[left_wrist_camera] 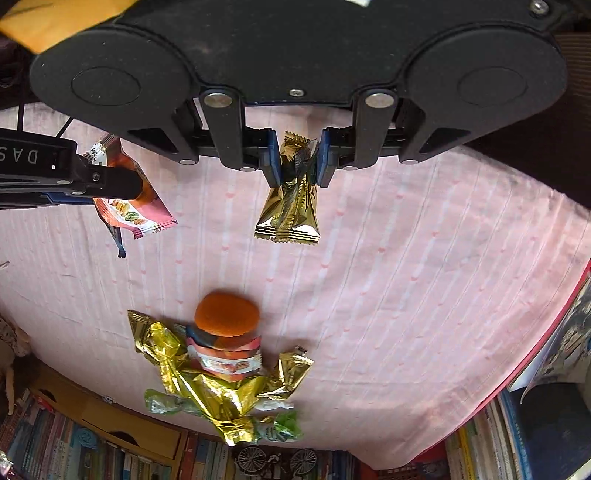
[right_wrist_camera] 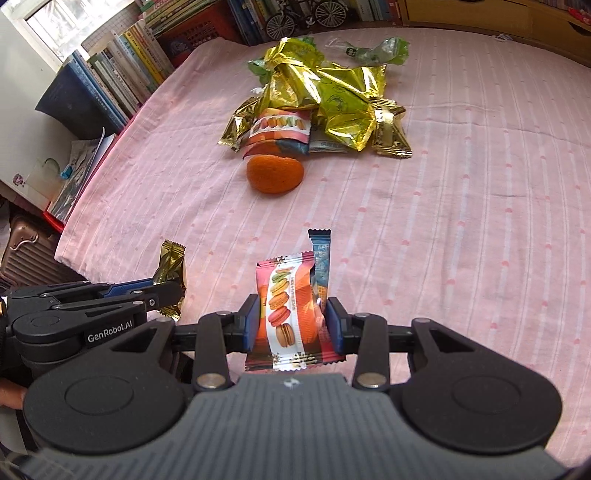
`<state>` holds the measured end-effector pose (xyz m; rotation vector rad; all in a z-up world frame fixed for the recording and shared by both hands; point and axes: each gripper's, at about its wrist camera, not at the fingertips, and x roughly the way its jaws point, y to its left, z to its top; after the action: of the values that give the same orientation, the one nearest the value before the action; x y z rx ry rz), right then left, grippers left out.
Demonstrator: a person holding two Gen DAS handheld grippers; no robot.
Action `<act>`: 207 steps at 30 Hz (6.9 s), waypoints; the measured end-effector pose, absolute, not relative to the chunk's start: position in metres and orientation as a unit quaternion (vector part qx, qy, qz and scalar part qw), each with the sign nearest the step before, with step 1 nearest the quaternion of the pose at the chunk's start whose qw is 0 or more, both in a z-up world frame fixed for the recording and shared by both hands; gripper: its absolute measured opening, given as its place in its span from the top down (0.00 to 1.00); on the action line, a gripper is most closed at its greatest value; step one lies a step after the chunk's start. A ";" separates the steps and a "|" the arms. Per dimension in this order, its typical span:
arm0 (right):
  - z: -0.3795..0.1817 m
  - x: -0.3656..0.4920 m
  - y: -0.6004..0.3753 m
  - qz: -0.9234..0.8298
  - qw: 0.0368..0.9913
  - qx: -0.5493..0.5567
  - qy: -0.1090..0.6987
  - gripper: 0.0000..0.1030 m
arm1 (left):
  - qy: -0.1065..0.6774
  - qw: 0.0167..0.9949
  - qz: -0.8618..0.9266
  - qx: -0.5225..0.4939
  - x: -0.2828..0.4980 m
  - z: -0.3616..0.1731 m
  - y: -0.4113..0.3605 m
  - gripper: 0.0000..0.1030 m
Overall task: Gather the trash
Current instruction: 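Carry the macaron packet and gold wrapper in both tools toward the trash bin, then open both tools over the black trash bin to drop the wrappers, then return both tools to the pile on the bed, then grasp the orange peel with the left tool while the right tool grasps a gold wrapper, then carry the orange peel and gold wrapper in both tools to the trash bin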
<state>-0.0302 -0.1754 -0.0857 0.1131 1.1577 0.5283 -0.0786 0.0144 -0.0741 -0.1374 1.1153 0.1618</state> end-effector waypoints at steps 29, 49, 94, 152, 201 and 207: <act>-0.121 -0.104 -0.054 0.392 0.704 -0.107 0.582 0.58 | 0.570 0.765 0.202 -0.221 -0.221 -0.136 0.084 0.81; -0.228 -0.136 -0.036 0.366 0.663 -0.175 0.629 0.56 | 0.615 0.710 0.213 -0.269 -0.237 -0.237 0.083 0.80; -0.148 -0.123 -0.057 0.405 0.712 -0.127 0.559 0.36 | 0.537 0.782 0.230 -0.219 -0.210 -0.134 0.090 0.29; -0.113 0.153 -0.202 0.244 0.821 0.016 0.517 0.35 | 0.510 0.851 0.103 -0.069 0.071 -0.109 -0.050 0.37; -0.083 0.041 -0.168 0.259 0.825 0.005 0.502 0.69 | 0.474 0.861 0.121 -0.135 -0.062 -0.079 0.008 0.62; -0.084 0.014 -0.146 0.277 0.816 -0.010 0.508 0.69 | 0.472 0.859 0.135 -0.143 -0.089 -0.077 0.027 0.63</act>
<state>0.0139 -0.1463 -0.0841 -0.0223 1.0834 0.5907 -0.0890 0.0270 -0.0766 -0.2999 0.9917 0.2840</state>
